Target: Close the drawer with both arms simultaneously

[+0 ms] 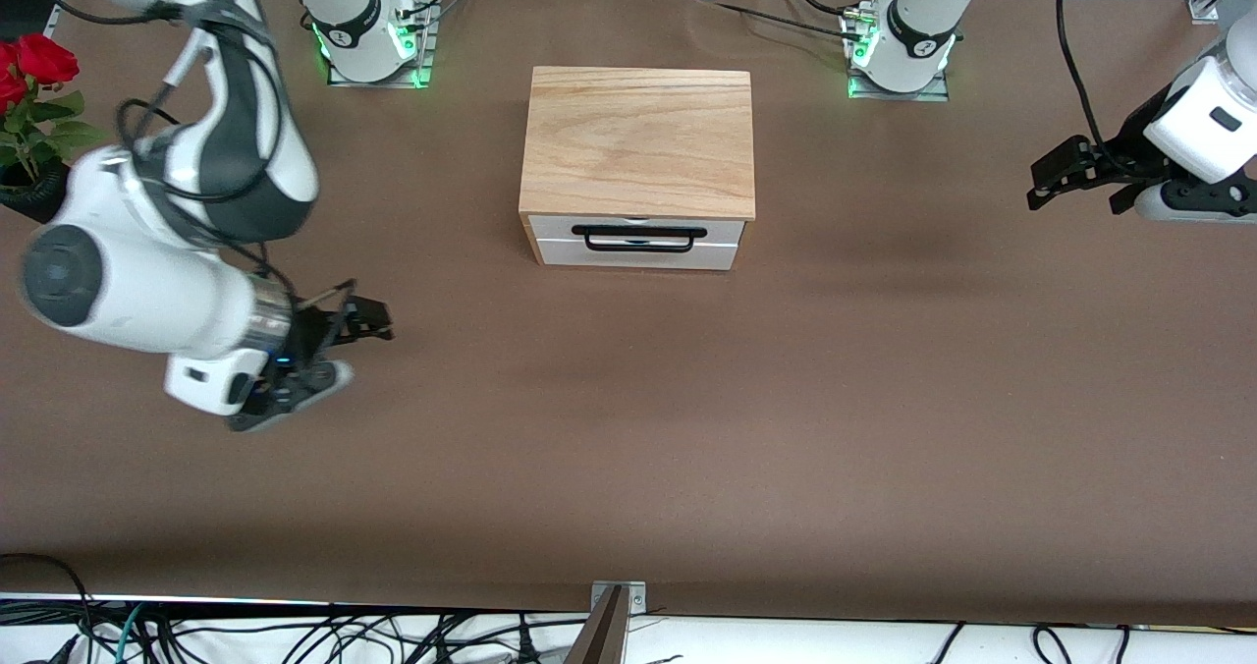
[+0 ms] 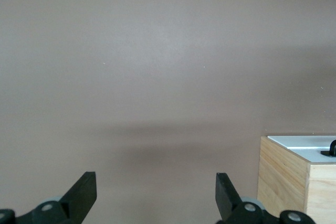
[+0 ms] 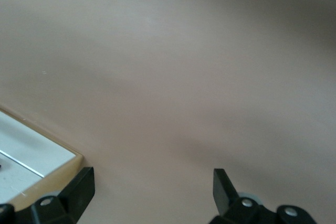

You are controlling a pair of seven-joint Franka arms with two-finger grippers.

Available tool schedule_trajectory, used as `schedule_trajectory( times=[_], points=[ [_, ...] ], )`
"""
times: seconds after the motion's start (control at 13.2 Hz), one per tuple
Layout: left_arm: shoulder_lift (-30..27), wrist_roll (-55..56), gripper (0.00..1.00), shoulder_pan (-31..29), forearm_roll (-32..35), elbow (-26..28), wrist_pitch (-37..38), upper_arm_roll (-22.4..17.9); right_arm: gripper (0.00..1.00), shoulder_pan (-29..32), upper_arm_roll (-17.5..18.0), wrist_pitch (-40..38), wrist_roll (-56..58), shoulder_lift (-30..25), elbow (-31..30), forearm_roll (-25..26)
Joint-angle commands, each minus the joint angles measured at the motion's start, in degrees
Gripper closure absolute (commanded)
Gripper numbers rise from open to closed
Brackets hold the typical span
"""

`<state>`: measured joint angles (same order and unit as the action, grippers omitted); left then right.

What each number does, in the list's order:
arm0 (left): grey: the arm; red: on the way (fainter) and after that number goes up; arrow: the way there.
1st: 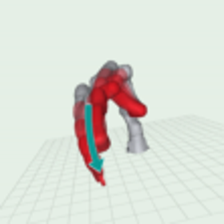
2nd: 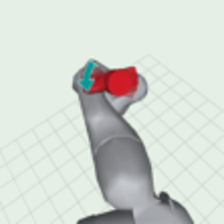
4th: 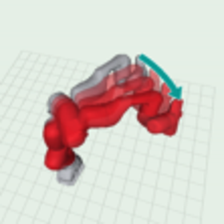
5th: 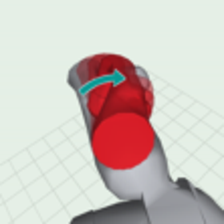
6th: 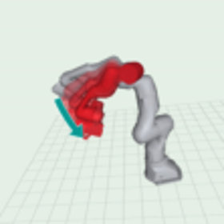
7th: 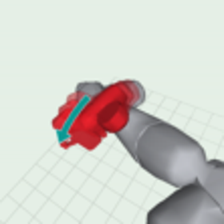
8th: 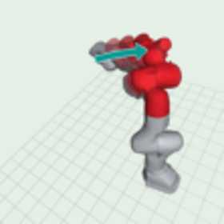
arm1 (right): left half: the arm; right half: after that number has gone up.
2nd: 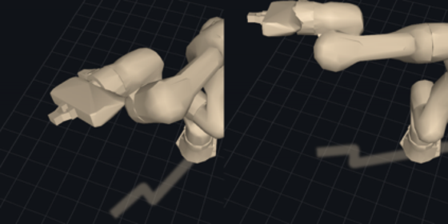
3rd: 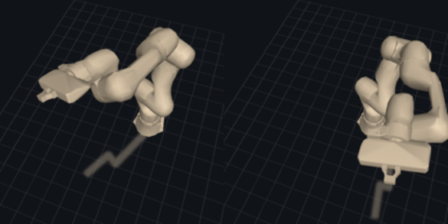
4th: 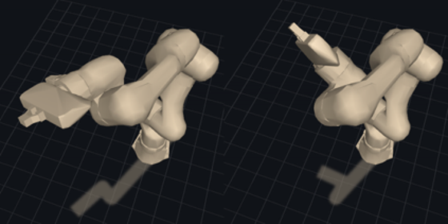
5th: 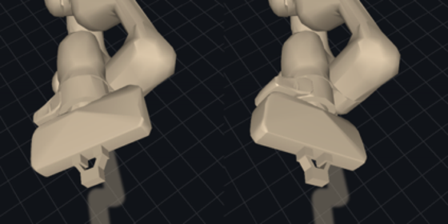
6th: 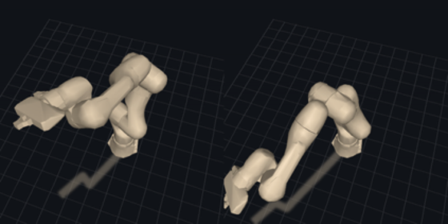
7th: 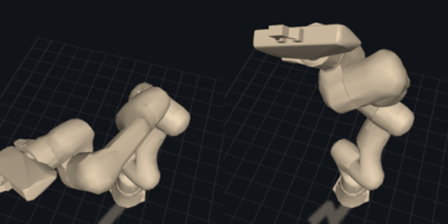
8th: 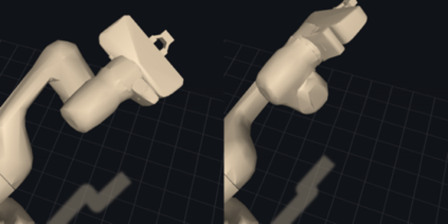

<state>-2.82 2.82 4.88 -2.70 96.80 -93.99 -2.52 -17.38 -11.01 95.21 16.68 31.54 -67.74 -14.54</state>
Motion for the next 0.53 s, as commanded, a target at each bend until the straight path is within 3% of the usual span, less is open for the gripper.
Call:
schedule_trajectory(
  times=[0.0, 0.15, 0.46],
  points=[
    [0.9, 0.1, 0.0, 0.2, 1.6, -2.0, 1.5, -0.3, 0.0, 3.3, -1.9, -4.3, 0.6, -4.2, -0.1, 0.7],
    [0.9, 0.1, 0.0, 0.2, 1.6, -2.0, 1.5, -0.4, 0.0, 3.4, -6.4, -4.9, 0.6, -6.7, -0.1, 0.7],
    [0.8, 0.1, 0.0, 0.2, 3.2, -2.0, 1.5, -0.5, 0.0, 4.1, -6.3, -5.0, 0.2, -11.4, -0.1, 8.0]
  ],
)
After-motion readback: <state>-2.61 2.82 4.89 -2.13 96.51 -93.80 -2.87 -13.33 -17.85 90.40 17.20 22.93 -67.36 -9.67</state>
